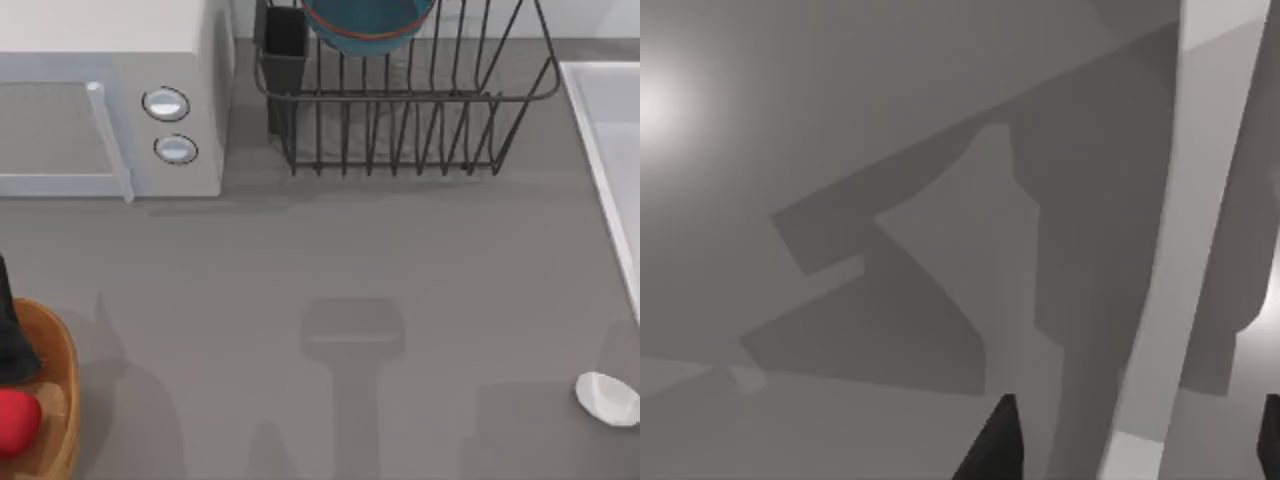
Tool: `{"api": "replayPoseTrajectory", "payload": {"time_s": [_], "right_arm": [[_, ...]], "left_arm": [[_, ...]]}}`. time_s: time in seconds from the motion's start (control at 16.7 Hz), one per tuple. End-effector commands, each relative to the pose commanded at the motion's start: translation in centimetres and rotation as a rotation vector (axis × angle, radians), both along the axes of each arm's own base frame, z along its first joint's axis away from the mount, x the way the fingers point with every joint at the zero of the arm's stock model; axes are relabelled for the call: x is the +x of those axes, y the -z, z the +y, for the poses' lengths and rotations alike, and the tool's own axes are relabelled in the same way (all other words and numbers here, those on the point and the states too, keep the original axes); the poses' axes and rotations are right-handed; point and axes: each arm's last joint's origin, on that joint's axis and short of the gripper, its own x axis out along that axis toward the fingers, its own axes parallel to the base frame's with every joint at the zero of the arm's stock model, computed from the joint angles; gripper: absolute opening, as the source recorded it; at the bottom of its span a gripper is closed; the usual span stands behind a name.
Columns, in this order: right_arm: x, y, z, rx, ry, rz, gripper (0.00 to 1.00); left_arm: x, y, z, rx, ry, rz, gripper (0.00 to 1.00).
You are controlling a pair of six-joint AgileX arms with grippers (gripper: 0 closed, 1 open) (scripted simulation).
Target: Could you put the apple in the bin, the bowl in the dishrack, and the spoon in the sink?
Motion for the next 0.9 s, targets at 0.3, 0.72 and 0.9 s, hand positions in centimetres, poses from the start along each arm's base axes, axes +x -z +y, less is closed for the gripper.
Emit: {"api": "replayPoseTrajectory", "payload": {"time_s": [0.3, 0.72, 0.9], "right_arm": [[0.2, -4.8, 0.0, 0.002, -0.004, 0.032, 0.00], [-0.4, -9.1, 0.0, 0.000, 0.002, 0.005, 0.00], [-0.3, -9.0, 0.1, 0.000, 0.002, 0.009, 0.00]], "left_arm": [[0.0, 0.0, 0.0, 0.000, 0.000, 0.000, 1.00], [0.0, 0.0, 0.0, 0.000, 0.000, 0.000, 1.00], [0.0, 0.0, 0.0, 0.000, 0.000, 0.000, 1.00]]}}
